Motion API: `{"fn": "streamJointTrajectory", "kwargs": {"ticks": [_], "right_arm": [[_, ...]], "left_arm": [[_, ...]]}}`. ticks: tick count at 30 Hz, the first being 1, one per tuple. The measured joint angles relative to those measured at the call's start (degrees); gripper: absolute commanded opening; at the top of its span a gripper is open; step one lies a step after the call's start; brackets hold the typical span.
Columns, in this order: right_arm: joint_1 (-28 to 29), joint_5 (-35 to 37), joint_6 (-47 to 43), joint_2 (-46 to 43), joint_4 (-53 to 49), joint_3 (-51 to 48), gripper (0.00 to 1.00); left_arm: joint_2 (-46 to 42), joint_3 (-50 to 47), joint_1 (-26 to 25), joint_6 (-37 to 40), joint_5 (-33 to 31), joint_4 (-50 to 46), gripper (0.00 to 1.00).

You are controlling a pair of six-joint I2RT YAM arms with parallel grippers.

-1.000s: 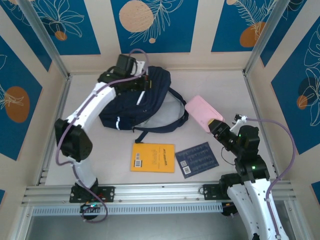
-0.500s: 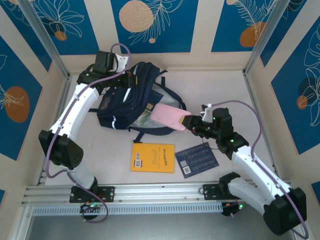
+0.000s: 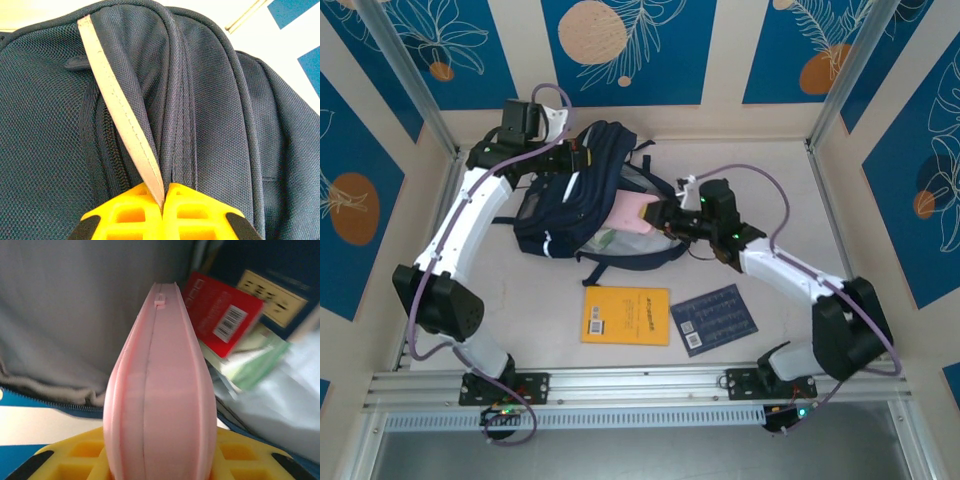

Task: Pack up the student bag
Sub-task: Place the pencil case in the student bag, then close the student bag at the middle-left of the table.

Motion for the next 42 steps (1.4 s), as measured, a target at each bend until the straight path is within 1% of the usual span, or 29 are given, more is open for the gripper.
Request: {"fn": "streamJointTrajectory", "kwargs": {"ticks": [5, 10, 13, 14, 17, 18, 20, 23, 26, 30, 33, 36, 39, 42], "right_arm": [[3.3, -0.7, -0.2, 11.8, 2.2, 8.4, 0.38], [8.6, 2.5, -0.6, 23.8, 1.0, 17.5, 0.38], [11.5, 3.9, -0.3, 30.6, 0.1, 24.8, 0.41], [12.3, 4.4, 0.0, 32.6, -0.2, 27.3, 0.45], [13.9, 5.4, 0.7, 36.9, -0.6, 32.5, 0.68], [14.3, 5.6, 0.8, 38.0, -0.9, 33.7, 0.73], [14.8, 5.9, 1.1, 38.9, -1.1, 34.5, 0.79], [14.5, 5.7, 1.0, 38.4, -0.1, 32.6, 0.85], [13.7, 5.1, 0.1, 35.6, 0.6, 28.3, 0.89], [12.1, 5.3, -2.8, 28.5, 0.2, 22.2, 0.97], [10.8, 7.2, -4.5, 22.8, 0.2, 18.5, 0.98], [9.5, 10.0, -5.4, 18.1, 0.2, 14.0, 0.98], [8.5, 12.6, -6.7, 14.2, -0.9, 10.3, 0.98], [8.4, 14.4, -9.5, 7.5, -4.7, 6.1, 0.97]], "left_arm": [[-0.9, -0.9, 0.4, -2.1, 0.9, 0.5, 0.0], [-1.1, -1.5, 0.5, -4.5, 1.7, 1.8, 0.0], [-1.1, -1.9, 0.5, -5.7, 1.9, 2.2, 0.0], [-1.2, -2.1, 0.7, -5.9, 1.9, 2.2, 0.0], [-1.2, -3.1, 1.4, -6.5, 1.9, 2.7, 0.0], [-1.2, -3.4, 1.6, -6.8, 1.9, 2.9, 0.0], [-1.5, -4.3, 2.2, -7.3, 1.9, 3.4, 0.0], [-2.8, -6.7, 2.9, -8.4, 1.9, 5.6, 0.0], [-4.0, -8.6, 3.9, -10.1, 1.9, 7.4, 0.0], [-4.3, -10.3, 6.2, -13.4, 2.1, 10.8, 0.0], [-5.5, -12.6, 7.2, -15.6, 1.7, 13.3, 0.0], [-9.0, -15.7, 7.2, -17.3, -1.3, 14.2, 0.0], [-12.5, -16.7, 7.1, -18.3, -5.2, 11.8, 0.0], [-15.0, -17.6, 7.8, -19.0, -12.6, 10.7, 0.0]]}}
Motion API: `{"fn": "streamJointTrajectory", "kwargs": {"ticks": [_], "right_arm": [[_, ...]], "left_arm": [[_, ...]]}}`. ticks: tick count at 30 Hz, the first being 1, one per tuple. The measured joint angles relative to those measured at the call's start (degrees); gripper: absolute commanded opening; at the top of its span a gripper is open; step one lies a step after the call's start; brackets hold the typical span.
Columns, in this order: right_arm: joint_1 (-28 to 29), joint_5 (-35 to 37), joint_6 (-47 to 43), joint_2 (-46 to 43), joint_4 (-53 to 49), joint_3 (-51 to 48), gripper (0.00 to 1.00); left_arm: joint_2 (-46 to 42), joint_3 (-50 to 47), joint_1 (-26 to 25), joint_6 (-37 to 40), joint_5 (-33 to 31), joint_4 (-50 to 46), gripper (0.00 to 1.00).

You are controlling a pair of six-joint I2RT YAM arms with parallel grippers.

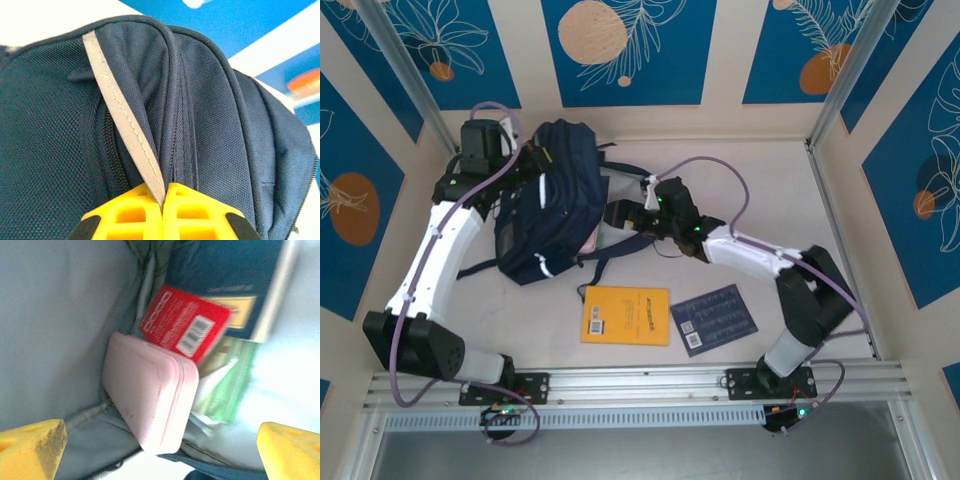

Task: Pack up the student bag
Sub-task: Close the student bag at the middle-left of the table.

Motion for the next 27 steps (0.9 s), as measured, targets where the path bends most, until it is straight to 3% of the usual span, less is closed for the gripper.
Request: {"fn": "streamJointTrajectory", "kwargs": {"ticks": [4, 12, 16, 23, 27], "right_arm": [[1.0, 3.9, -2.9, -9.6, -4.7, -4.0, 0.97], [2.7, 11.4, -4.3, -23.0, -15.1, -13.4, 0.87], [2.7, 16.6, -1.5, -29.1, -23.2, -18.5, 0.8], [2.7, 24.5, 10.1, -33.9, -38.9, -20.9, 0.56], [2.7, 24.8, 16.6, -34.2, -44.7, -23.9, 0.44]], "left_arm": [[-1.9, -3.5, 0.6, 0.1, -4.7, 0.6, 0.0], [-1.6, -9.9, 0.6, 1.9, -7.1, 3.5, 0.1], [-1.6, -13.9, 0.6, 2.3, -7.2, 6.2, 0.23], [0.3, -18.1, 0.3, 1.6, -4.1, 8.4, 0.45], [1.7, -18.3, -2.9, 2.3, -1.2, 8.2, 0.5]]}}
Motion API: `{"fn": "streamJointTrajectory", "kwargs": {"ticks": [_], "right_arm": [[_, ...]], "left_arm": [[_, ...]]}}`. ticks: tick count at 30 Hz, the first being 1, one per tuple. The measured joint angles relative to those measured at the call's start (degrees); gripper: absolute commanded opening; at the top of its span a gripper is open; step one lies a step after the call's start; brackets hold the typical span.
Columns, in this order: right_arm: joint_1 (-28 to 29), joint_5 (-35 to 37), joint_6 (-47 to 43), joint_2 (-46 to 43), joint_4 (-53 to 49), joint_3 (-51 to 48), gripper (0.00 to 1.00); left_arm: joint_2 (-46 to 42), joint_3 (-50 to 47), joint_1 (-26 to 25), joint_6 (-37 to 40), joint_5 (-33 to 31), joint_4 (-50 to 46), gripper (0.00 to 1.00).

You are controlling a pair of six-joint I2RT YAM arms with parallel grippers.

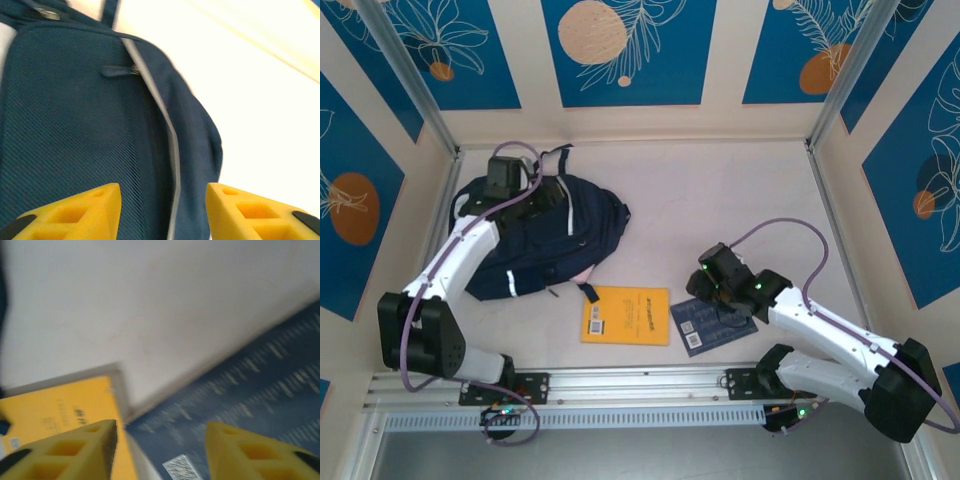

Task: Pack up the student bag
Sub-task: Close the student bag at the middle-left of the table, then move the book to the bottom-center of the table.

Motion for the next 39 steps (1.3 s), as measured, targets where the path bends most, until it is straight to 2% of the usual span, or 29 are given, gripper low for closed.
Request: {"fn": "streamJointTrajectory", "kwargs": {"ticks": [5, 9, 14, 18, 25, 28, 31, 34, 39], "right_arm": [[0.3, -0.1, 6.8, 0.0, -5.5, -3.3, 0.38], [0.1, -1.4, 9.3, 0.0, -4.2, -7.8, 0.37], [-2.1, -2.8, 9.3, 2.6, -1.5, -9.5, 0.39], [-5.4, -3.6, 6.8, 6.6, 2.1, -7.8, 0.41], [-9.1, -3.7, -1.8, 15.7, 7.8, -2.1, 0.48], [-9.9, -2.9, -4.6, 15.5, 8.5, -0.7, 0.54], [-10.1, -1.4, -4.5, 10.1, 6.7, -0.6, 0.64], [-11.3, -0.3, -1.5, 1.1, 4.4, -1.4, 0.73], [-16.1, -1.8, 4.3, -11.7, 1.2, -9.5, 0.71]], "left_arm": [[-0.2, 0.9, -10.7, 4.2, -0.1, -2.4, 0.52], [-0.4, 0.5, -19.4, 5.3, -0.5, -2.7, 0.53], [0.4, -2.6, -28.6, 5.3, -0.7, -1.2, 0.53], [5.8, -2.7, -34.7, 4.9, -1.1, 1.2, 0.53], [13.2, -2.7, -38.7, 2.2, -1.2, 5.4, 0.54], [14.8, -2.5, -38.7, 1.6, -1.3, 6.9, 0.55], [16.6, -2.1, -38.8, 0.5, -1.4, 8.6, 0.55], [19.2, -1.5, -39.3, -0.5, -0.7, 10.5, 0.55], [25.2, 1.2, -40.6, -2.3, 2.4, 13.3, 0.57]]}}
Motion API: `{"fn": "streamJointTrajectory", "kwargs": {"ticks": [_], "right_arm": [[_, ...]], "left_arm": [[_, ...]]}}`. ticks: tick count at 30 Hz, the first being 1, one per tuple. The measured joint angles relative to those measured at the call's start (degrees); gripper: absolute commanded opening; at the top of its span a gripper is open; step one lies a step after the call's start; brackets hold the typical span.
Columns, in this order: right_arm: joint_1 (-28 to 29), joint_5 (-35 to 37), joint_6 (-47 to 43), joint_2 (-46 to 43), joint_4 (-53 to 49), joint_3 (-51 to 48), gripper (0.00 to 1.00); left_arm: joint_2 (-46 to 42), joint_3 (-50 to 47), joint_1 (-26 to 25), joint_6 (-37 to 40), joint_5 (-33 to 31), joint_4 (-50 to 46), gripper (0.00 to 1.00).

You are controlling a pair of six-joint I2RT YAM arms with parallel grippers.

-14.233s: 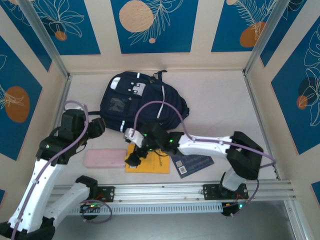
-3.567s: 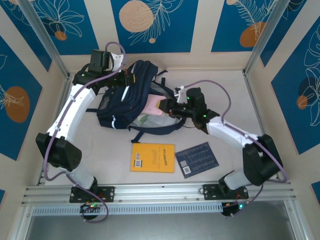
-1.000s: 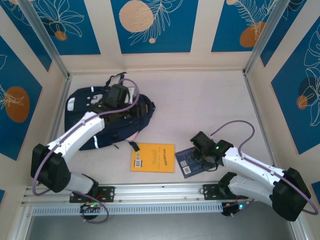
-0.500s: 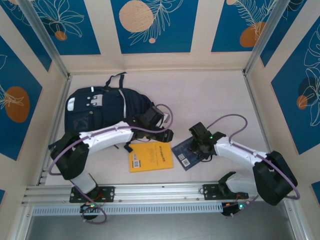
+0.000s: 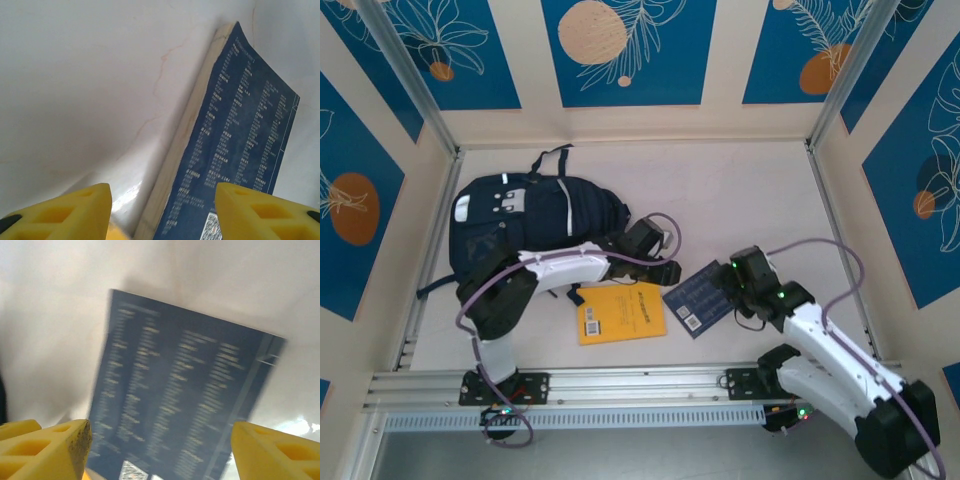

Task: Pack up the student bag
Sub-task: Move the book to the bottom-center of the table, then pick up the book from the bottom-center of the table.

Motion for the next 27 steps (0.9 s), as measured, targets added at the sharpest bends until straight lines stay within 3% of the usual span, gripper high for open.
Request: {"fn": "streamJointTrajectory", "kwargs": {"ticks": [6, 12, 27], "right_arm": [[-2.7, -6.1, 3.0, -6.2, 1.2, -10.7, 0.66], [-3.3, -8.5, 3.1, -7.3, 5.3, -12.3, 0.64], [-4.9, -14.1, -0.7, 2.8, 11.6, -10.1, 0.66]], "left_arm": [[5.2, 3.2, -1.7, -0.6, 3.0, 0.9, 0.59], [6.7, 4.2, -1.8, -0.9, 4.3, 1.3, 0.58], [9.2, 4.4, -1.4, -3.2, 8.2, 3.4, 0.44]]}}
